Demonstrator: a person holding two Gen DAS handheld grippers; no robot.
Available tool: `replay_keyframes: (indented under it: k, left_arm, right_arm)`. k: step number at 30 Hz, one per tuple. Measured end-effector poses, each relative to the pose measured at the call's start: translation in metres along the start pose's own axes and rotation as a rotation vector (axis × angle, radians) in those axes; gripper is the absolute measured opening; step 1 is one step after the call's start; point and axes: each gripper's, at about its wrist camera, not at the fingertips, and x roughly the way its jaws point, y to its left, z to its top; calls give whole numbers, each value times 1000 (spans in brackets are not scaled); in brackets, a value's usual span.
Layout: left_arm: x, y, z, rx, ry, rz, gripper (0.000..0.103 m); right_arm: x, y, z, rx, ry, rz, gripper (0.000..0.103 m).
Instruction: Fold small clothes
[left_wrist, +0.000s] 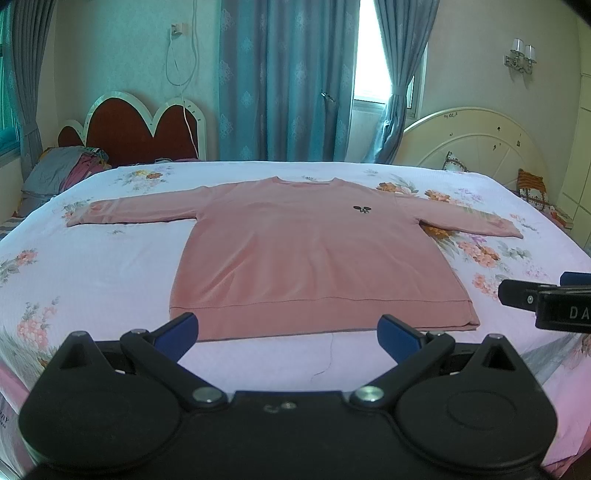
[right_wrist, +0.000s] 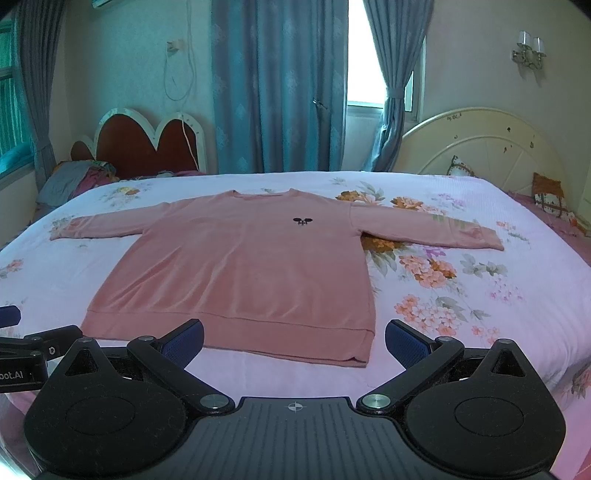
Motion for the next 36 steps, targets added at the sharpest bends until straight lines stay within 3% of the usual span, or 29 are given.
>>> replay_keyframes:
  k: [13,21,31,36]
  left_arm:
    - [7,-3,-1,13,2,-1,103]
    - [34,-3,24,20,-32,-8,103]
    - [116,5,74,-5,-7,-62,103]
    - [155,13,109,33,-21,-87,103]
  right_arm:
    - [6,-7,-1,14,7,1,103]
    - [35,-18,17,42,6,-18,103]
    - [112,-30,61,72,9,-99,103]
    - [151,-37,92,116,2,-149,103]
